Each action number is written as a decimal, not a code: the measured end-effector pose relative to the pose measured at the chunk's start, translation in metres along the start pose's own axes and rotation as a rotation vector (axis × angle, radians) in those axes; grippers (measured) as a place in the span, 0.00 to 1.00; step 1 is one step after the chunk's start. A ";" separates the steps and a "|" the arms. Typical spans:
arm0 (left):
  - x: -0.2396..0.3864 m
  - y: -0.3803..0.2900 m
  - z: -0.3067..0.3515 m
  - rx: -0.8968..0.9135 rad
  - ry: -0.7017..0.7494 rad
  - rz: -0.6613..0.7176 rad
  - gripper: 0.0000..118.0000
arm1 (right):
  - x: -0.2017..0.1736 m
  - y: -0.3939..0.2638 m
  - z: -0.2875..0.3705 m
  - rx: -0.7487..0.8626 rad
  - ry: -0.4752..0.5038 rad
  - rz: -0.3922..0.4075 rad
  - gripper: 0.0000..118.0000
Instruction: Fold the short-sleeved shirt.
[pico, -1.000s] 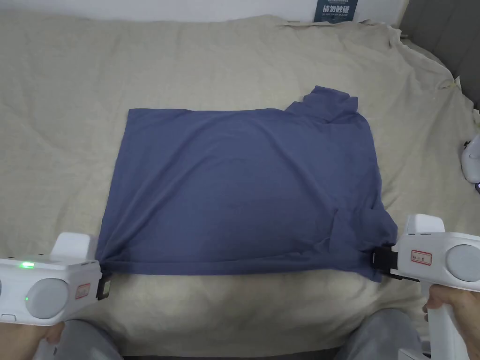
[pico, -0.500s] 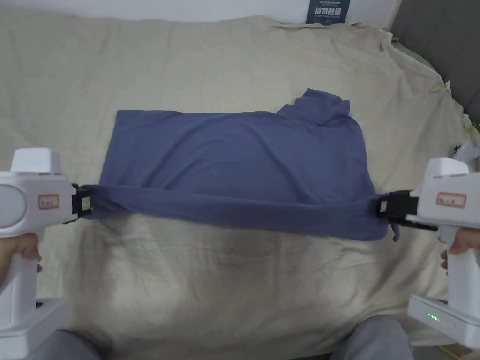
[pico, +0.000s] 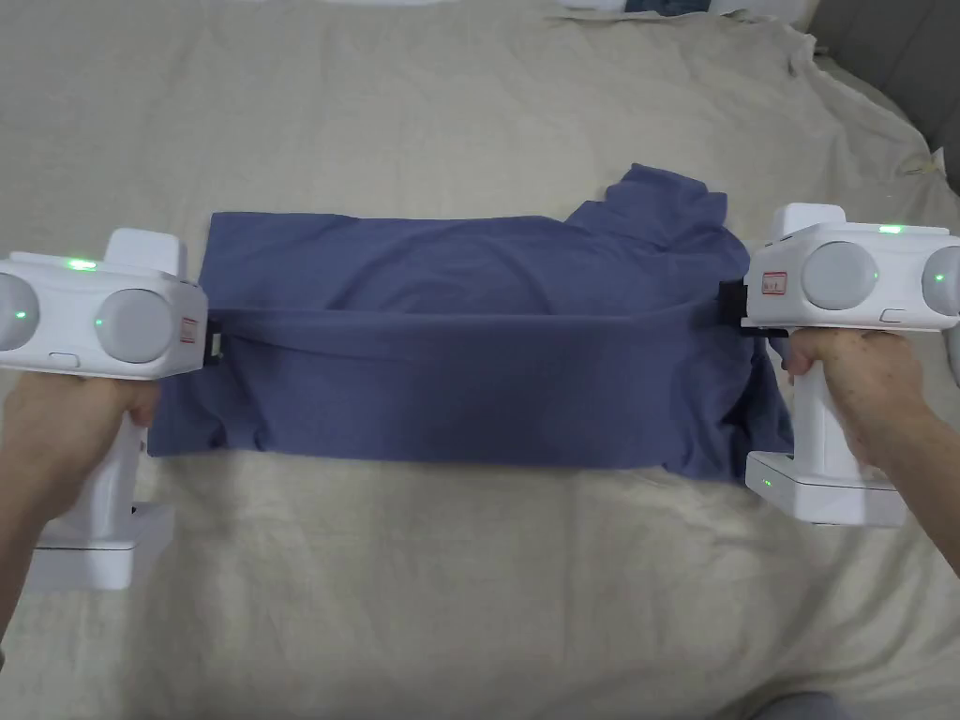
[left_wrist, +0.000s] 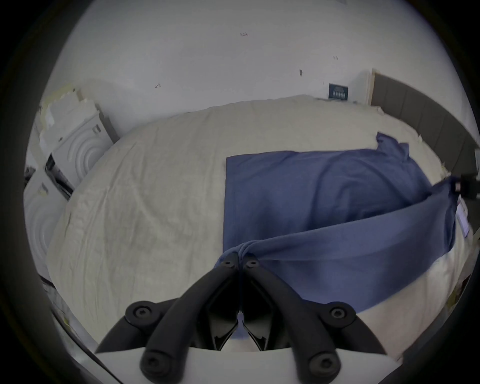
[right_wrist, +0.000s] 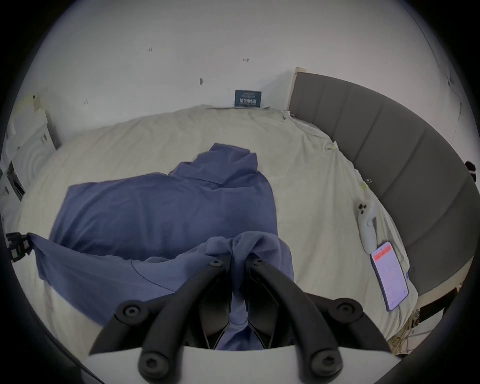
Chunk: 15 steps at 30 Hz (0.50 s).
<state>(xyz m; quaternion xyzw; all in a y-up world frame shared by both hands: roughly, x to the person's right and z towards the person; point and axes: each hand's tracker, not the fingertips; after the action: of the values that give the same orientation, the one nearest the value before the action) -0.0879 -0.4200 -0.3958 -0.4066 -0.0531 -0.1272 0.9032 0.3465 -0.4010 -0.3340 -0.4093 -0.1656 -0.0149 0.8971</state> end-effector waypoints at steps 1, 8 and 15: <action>0.001 0.003 -0.008 -0.013 0.003 -0.019 0.00 | -0.003 0.002 -0.010 -0.019 -0.007 -0.002 0.07; 0.010 0.010 -0.060 -0.079 0.012 -0.088 0.05 | -0.012 0.004 -0.066 -0.113 -0.036 -0.016 0.07; -0.006 0.004 -0.065 -0.087 0.115 -0.039 0.92 | 0.003 0.004 -0.068 -0.133 -0.012 -0.103 0.77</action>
<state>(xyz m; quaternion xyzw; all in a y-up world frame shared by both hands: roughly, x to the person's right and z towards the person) -0.0932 -0.4648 -0.4425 -0.4361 -0.0034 -0.1702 0.8836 0.3688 -0.4481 -0.3774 -0.4590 -0.1904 -0.0697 0.8650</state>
